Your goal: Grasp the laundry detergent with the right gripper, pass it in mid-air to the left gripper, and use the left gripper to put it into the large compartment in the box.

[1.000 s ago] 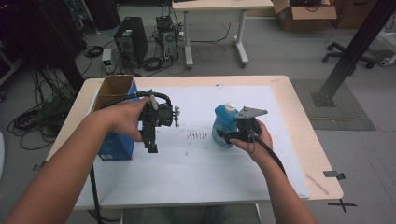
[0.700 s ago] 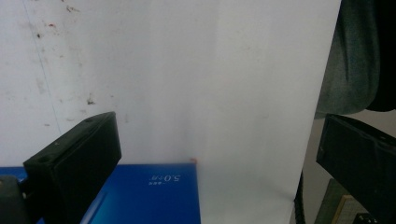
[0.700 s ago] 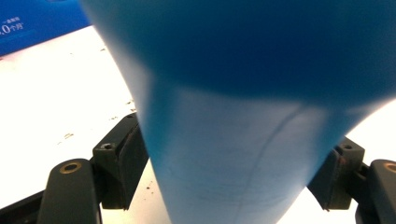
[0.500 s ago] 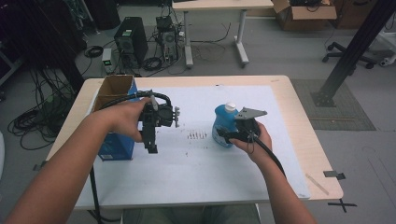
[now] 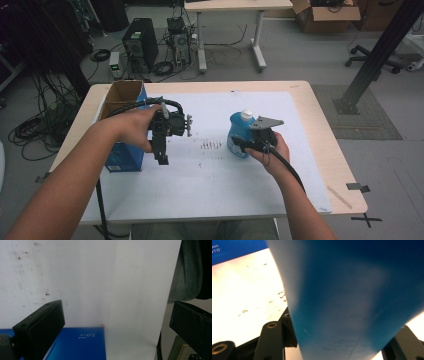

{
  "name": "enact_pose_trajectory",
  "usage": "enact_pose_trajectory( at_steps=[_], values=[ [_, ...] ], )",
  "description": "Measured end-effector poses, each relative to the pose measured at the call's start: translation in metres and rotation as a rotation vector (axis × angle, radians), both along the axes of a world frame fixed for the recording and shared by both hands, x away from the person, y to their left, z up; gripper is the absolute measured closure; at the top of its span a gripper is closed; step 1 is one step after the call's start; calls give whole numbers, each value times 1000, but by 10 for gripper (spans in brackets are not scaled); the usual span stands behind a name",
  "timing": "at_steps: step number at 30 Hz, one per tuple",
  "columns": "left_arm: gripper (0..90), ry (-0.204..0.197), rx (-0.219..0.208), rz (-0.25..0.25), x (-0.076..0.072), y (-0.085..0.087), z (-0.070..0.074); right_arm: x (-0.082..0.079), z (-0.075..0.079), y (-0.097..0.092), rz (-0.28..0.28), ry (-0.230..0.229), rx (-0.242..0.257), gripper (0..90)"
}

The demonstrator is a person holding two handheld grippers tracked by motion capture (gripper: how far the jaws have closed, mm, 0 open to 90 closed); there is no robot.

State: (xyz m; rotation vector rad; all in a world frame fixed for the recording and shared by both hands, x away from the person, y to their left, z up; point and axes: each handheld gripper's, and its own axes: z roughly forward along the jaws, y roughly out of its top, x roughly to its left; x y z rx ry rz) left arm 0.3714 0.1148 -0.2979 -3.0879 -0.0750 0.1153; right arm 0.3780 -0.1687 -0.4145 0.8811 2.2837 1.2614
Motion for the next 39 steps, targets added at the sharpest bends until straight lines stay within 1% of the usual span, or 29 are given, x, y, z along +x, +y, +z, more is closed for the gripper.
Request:
enact_pose_trajectory(
  at_steps=[1, 3, 5, 6, 11, 14, 16, 18, 21, 24, 26, 28, 30, 33, 35, 36, 39],
  values=[
    [2, 1, -1, 0, 0, 0, 0, 0, 0, 0, 4, -5, -2, 443],
    [2, 0, 0, 1, 1, 0, 0, 0, 0, -1, 9, -3, 9, 454],
    [2, 1, -4, 1, 1, -1, 0, 1, 0, -3, 25, 1, 15, 460],
    [2, 0, -3, 0, 1, -2, 0, 2, 0, -3, 24, 6, 18, 463],
    [2, -2, -2, -5, -1, -4, 2, 1, 2, -3, 38, -2, 9, 468],
    [2, -4, -4, 0, 0, -3, 4, -2, 10, -6, 54, -18, 14, 469],
    [2, -6, -2, 1, 0, -3, 6, -4, 18, -8, 71, -22, 28, 469],
    [2, -9, -2, 1, 0, -3, 8, -7, 29, -12, 96, -29, 37, 468],
    [2, -13, -5, -2, 0, -5, 12, -12, 47, -16, 145, -41, 31, 468],
    [2, -19, -6, -6, -1, -7, 17, -17, 60, -19, 193, -43, 36, 468],
    [2, -21, -8, -11, -2, -9, 20, -22, 68, -19, 237, -41, 34, 467],
    [2, -22, -8, -12, -3, -10, 22, -28, 75, -16, 280, -47, 3, 467],
    [2, -19, -16, -17, -4, -12, 25, -33, 78, -13, 309, -48, -18, 467],
    [2, -22, -9, -24, -6, -15, 29, -39, 80, -7, 353, -48, -38, 468],
    [2, -22, -14, -23, -7, -15, 30, -43, 80, -4, 381, -42, -37, 468],
    [2, -26, -21, -29, -9, -17, 34, -45, 80, -3, 401, -40, -36, 468],
    [2, -27, -24, -33, -11, -18, 38, -48, 80, 1, 436, -36, -34, 467]
  ],
)
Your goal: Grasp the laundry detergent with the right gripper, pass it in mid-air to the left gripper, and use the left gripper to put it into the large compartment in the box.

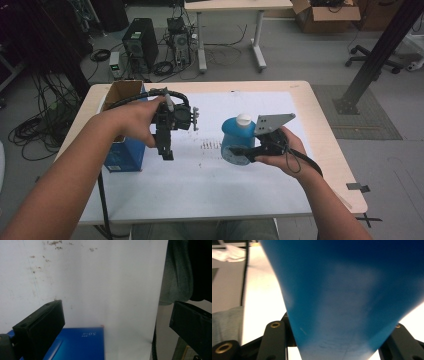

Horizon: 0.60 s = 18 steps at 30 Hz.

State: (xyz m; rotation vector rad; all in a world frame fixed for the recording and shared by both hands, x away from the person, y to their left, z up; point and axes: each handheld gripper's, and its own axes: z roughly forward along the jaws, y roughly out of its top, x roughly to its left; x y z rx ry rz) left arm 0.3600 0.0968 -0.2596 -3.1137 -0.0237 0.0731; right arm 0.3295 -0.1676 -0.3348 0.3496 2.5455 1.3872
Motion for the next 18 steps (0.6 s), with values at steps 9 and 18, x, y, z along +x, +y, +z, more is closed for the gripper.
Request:
enact_pose_trajectory(
  at_steps=[9, 18],
  values=[
    [2, 3, 1, -2, -5, -5, 6, -6, -9, 13, 97, 21, 3, 467],
    [2, 7, -7, -14, -12, -11, 8, -5, -24, 34, 195, 60, 4, 465]
  ],
)
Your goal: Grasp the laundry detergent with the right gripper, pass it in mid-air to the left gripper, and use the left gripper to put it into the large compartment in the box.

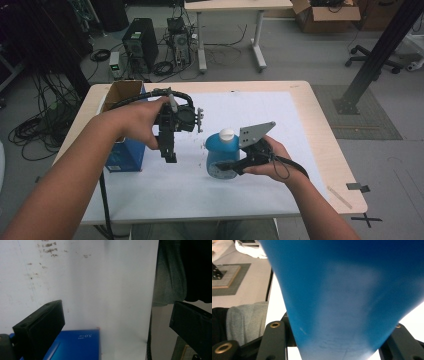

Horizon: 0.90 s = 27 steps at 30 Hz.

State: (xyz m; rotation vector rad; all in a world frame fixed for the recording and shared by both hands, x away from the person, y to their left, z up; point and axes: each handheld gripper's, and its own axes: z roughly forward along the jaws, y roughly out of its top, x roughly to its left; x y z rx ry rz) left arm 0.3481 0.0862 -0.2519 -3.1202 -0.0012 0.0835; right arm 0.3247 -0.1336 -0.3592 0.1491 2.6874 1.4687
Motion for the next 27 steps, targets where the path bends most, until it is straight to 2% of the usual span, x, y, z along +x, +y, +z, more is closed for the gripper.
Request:
enact_pose_trajectory(
  at_steps=[7, 13, 22, 27],
  values=[
    [2, 5, -5, -13, -3, -3, 0, 5, -8, 13, 34, 27, 14, 463],
    [2, 8, -16, -18, -5, -5, 1, 6, -10, 26, 46, 23, 8, 462],
    [2, 2, -8, -33, -9, -11, -1, 5, -13, 45, 46, 14, -11, 461],
    [2, 8, -24, -36, -12, -12, -4, 2, -16, 53, 57, 6, -15, 461]
  ],
)
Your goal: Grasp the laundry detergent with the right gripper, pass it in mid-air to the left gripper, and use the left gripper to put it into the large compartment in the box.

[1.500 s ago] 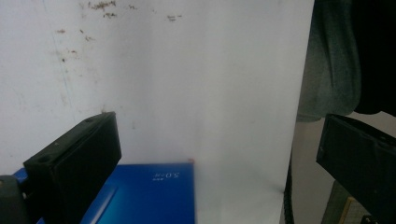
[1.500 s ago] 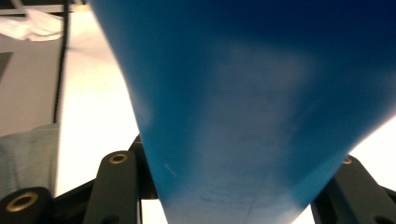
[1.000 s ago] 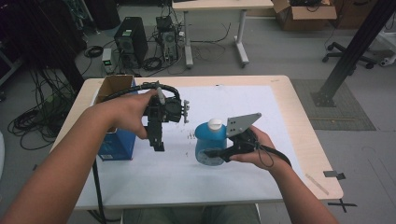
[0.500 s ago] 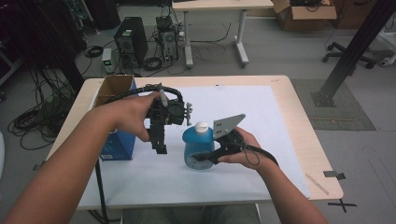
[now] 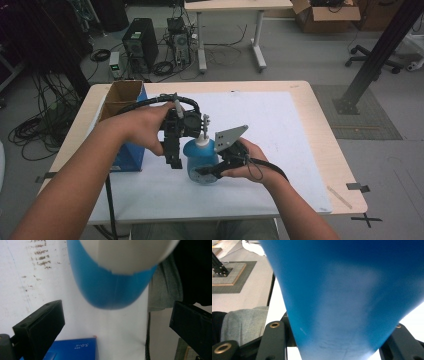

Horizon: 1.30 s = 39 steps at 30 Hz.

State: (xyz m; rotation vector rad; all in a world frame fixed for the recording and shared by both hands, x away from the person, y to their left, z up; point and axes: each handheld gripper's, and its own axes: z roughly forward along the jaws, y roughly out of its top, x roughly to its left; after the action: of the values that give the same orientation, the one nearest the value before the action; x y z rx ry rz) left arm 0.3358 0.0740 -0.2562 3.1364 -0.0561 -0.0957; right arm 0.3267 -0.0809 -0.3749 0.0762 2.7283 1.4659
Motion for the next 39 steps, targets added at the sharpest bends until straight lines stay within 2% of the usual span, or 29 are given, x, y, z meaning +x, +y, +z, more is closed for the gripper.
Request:
enact_pose_trajectory(
  at_steps=[12, 20, 39],
  values=[
    [2, 5, 2, -3, -5, -1, -10, -5, -5, 16, 5, -5, 6, 460],
    [2, 1, -9, -3, -7, 1, -11, -7, -6, 30, 15, 1, 21, 460],
    [4, -21, -23, -11, -8, -1, -11, -7, -6, 36, -7, 44, 33, 458]
  ],
)
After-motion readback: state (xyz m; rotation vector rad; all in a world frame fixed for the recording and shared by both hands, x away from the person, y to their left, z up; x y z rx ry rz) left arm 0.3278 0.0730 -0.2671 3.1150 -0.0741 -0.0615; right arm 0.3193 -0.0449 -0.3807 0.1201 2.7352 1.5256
